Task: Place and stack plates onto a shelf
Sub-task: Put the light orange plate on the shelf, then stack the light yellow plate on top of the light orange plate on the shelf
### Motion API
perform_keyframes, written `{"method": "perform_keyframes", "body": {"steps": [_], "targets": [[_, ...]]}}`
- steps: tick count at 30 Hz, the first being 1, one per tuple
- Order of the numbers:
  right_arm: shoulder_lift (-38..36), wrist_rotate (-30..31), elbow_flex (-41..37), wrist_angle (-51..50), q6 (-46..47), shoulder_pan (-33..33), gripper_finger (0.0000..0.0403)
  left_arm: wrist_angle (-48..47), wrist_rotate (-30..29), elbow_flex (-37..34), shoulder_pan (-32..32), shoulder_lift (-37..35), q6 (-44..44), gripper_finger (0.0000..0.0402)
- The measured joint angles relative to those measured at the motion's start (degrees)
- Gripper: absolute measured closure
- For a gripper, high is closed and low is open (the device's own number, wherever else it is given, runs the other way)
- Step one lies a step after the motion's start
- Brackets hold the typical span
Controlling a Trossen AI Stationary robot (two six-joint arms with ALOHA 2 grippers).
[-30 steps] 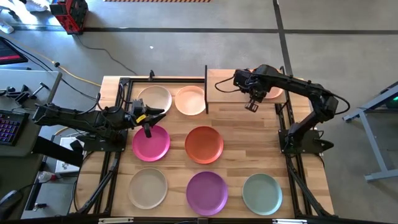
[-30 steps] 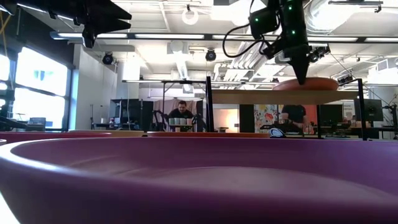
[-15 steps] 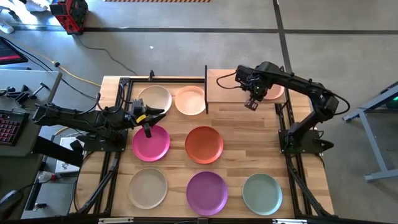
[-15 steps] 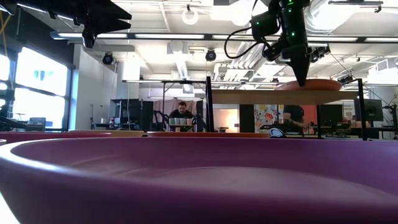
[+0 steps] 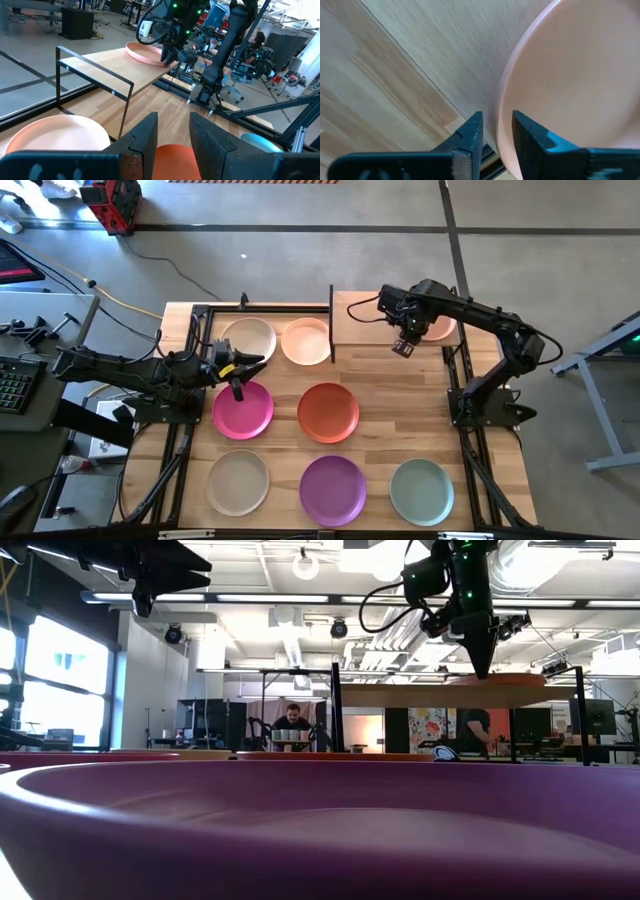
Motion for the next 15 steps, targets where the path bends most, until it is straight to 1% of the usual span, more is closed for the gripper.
{"method": "perform_keyframes", "body": {"steps": [4, 9, 12, 15], "targets": [[0.0, -0.1, 1.6, -0.9, 0.3, 0.0, 0.031, 0.0, 0.0, 0.0, 0.0, 0.0, 0.0, 0.03], [0.0, -1.0, 6.8, -3.7, 4.3, 0.2, 0.0308, 0.0, 0.1, 0.0, 0.0, 0.0, 0.0, 0.03], [0.0, -5.5, 10.7, -5.5, 7.4, 0.5, 0.0308, -0.2, 0.4, 0.0, 0.0, 0.0, 0.0, 0.03], [0.0, -13.0, 14.0, -5.5, 10.5, 1.6, 0.0308, -1.6, 0.4, 0.0, 0.0, 0.0, 0.0, 0.03]]}}
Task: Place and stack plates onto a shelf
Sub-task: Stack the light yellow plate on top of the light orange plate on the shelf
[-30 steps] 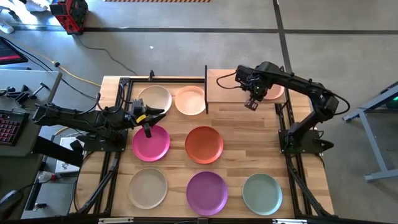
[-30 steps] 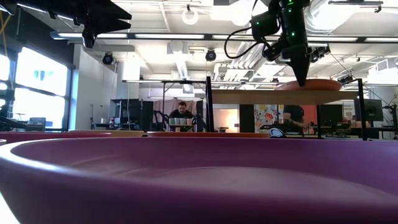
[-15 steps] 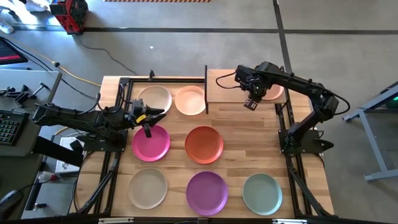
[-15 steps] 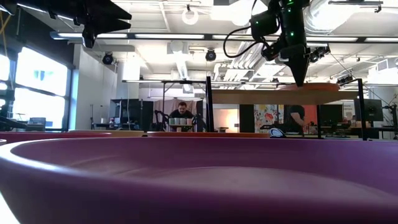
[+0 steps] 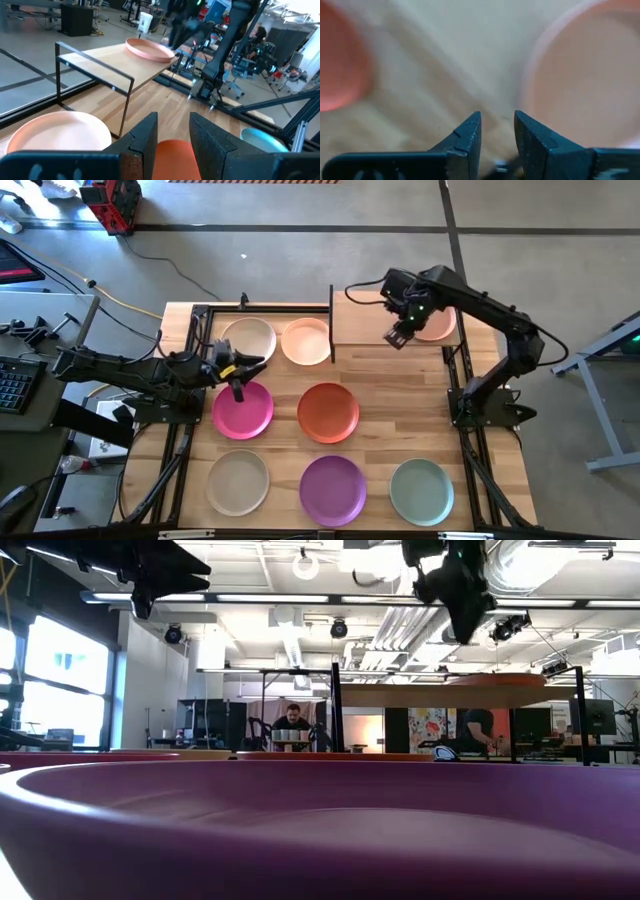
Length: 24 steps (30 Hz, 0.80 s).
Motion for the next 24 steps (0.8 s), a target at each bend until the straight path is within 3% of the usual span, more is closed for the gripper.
{"method": "perform_keyframes", "body": {"steps": [6, 20, 24], "targets": [[0.0, -7.8, 2.9, 3.7, 6.3, 6.5, 0.0308, -3.2, 0.2, 0.0, 0.0, 0.0, 0.0, 0.03], [0.0, -5.9, 3.0, 17.1, 23.1, 26.9, 0.0308, -18.7, 0.4, 0.0, 0.0, 0.0, -0.1, 0.03], [0.0, -2.2, 3.0, 22.4, 26.9, 32.0, 0.0308, -19.2, 5.1, 0.0, 1.7, 0.0, 0.3, 0.03]]}}
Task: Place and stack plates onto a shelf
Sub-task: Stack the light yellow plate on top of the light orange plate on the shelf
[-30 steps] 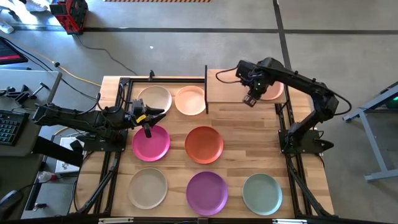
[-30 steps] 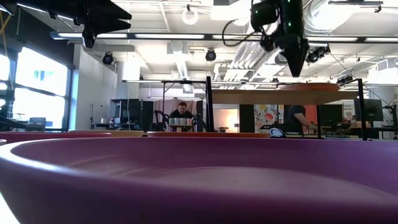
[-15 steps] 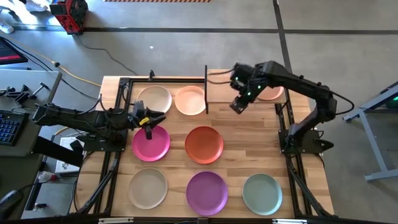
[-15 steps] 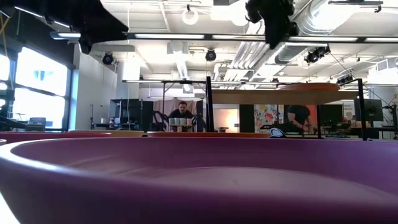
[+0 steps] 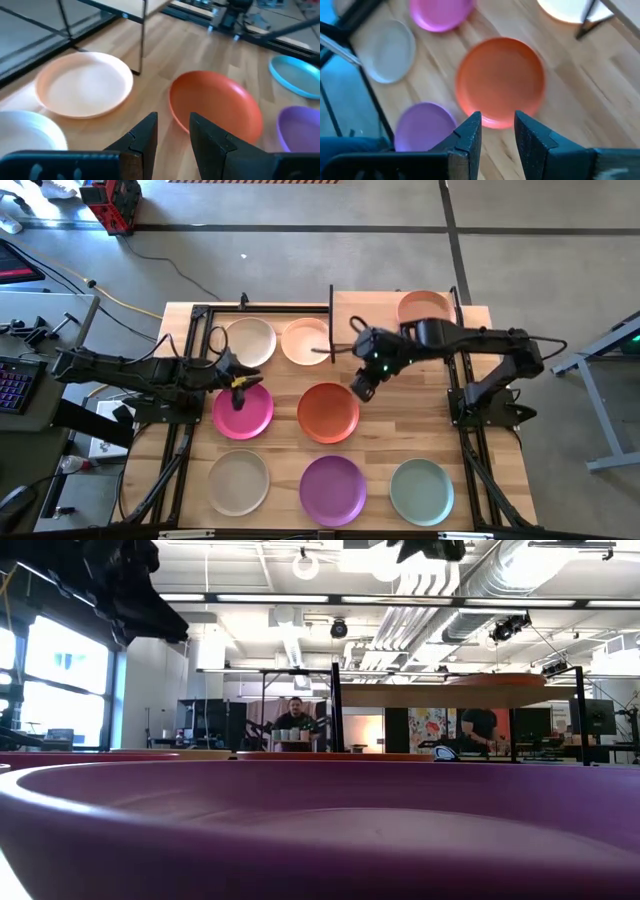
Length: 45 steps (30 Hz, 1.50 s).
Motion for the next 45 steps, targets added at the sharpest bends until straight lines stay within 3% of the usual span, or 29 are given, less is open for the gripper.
{"method": "perform_keyframes", "body": {"steps": [10, 18, 25, 35, 45], "targets": [[0.0, 11.5, 0.0, 8.0, 5.9, 8.7, 0.0308, -0.4, 11.9, 0.2, 10.7, 0.0, 9.1, 0.03], [0.0, 17.7, 0.0, 8.2, 9.4, 11.5, 0.0308, -1.6, 14.9, 7.1, 18.0, 3.6, 24.1, 0.03], [0.0, 18.5, 0.0, 8.2, 10.3, 12.2, 0.0308, -1.5, 16.4, 12.0, 25.3, 12.7, 39.7, 0.03], [0.0, 18.9, 0.0, 8.2, 10.1, 12.2, 0.0308, -0.6, 19.1, 16.1, 31.4, 28.3, 54.1, 0.03], [0.0, 20.8, 0.0, 7.8, 7.2, 12.1, 0.0308, 4.9, 19.2, 19.9, 32.3, 42.1, 57.3, 0.03]]}}
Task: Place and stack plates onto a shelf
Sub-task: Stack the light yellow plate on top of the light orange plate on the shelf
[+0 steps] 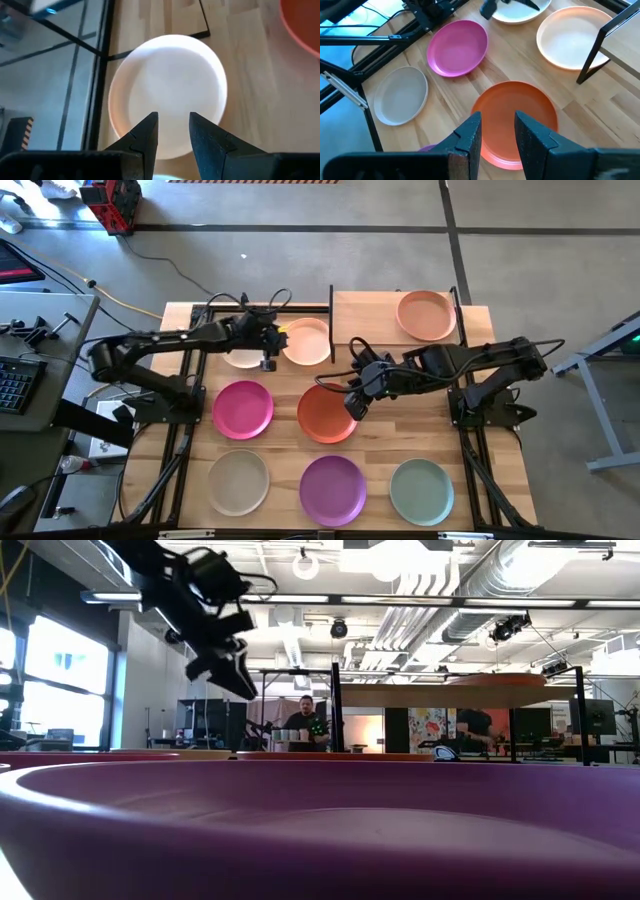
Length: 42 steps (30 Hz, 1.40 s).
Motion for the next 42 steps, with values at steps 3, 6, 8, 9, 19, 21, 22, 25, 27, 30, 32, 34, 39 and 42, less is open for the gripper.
{"method": "perform_keyframes", "body": {"steps": [3, 6, 8, 9, 19, 21, 22, 25, 27, 30, 32, 34, 39, 42], "targets": [[0.0, 0.0, 0.0, -0.1, 0.0, 0.0, 0.0308, 0.0, 1.5, 1.1, 0.0, 3.6, 1.0, 0.03], [0.0, 0.0, 0.0, -0.1, 0.0, 0.0, 0.0308, 0.4, 3.0, 1.4, 0.0, 6.7, 1.1, 0.03], [0.0, 0.0, 0.0, -0.1, 0.0, 0.0, 0.0308, 0.3, 3.0, 1.4, 0.0, 8.5, 1.1, 0.03], [0.0, 0.0, 0.0, -0.1, 0.0, 0.0, 0.0308, 0.3, 3.0, 1.4, 0.0, 9.4, 1.1, 0.03], [0.0, -0.1, 0.0, -0.1, 0.0, 0.0, 0.0308, 0.4, 3.0, 1.4, -0.3, 15.4, 1.0, 0.03], [0.0, -0.1, 0.0, -0.1, 0.1, 0.0, 0.0308, 0.5, 3.0, 1.4, -0.5, 16.3, 1.0, 0.03], [0.0, -0.1, 0.0, -0.1, 0.2, 0.0, 0.0308, 0.4, 3.0, 1.4, -0.6, 16.7, 1.0, 0.03], [0.0, -0.1, 0.0, -0.1, 0.1, 0.0, 0.0308, 0.6, 2.9, 1.4, -1.1, 17.7, 1.3, 0.03], [0.0, -0.1, 0.0, -0.1, 0.1, 0.0, 0.0308, 0.6, 2.7, 1.4, -1.2, 18.3, 2.0, 0.03], [0.0, -0.1, 0.0, -0.1, 0.2, 0.0, 0.0308, 1.6, 2.3, 1.4, -1.2, 18.9, 2.4, 0.03], [0.0, -0.1, 0.0, -0.1, 0.3, 0.0, 0.0308, 2.1, 2.2, 1.4, -1.2, 18.9, 2.5, 0.03], [0.0, -0.1, 0.0, -0.1, 0.4, 0.0, 0.0308, 2.6, 2.2, 1.4, -1.2, 18.9, 2.5, 0.03], [0.0, -0.1, 0.0, -0.1, 0.5, 0.0, 0.0308, 3.0, 2.7, 1.4, -1.2, 19.3, 2.5, 0.03], [0.0, -0.1, 0.0, -0.1, 0.5, 0.0, 0.0308, 2.7, 2.8, 1.3, -1.2, 20.5, 2.9, 0.03]]}}
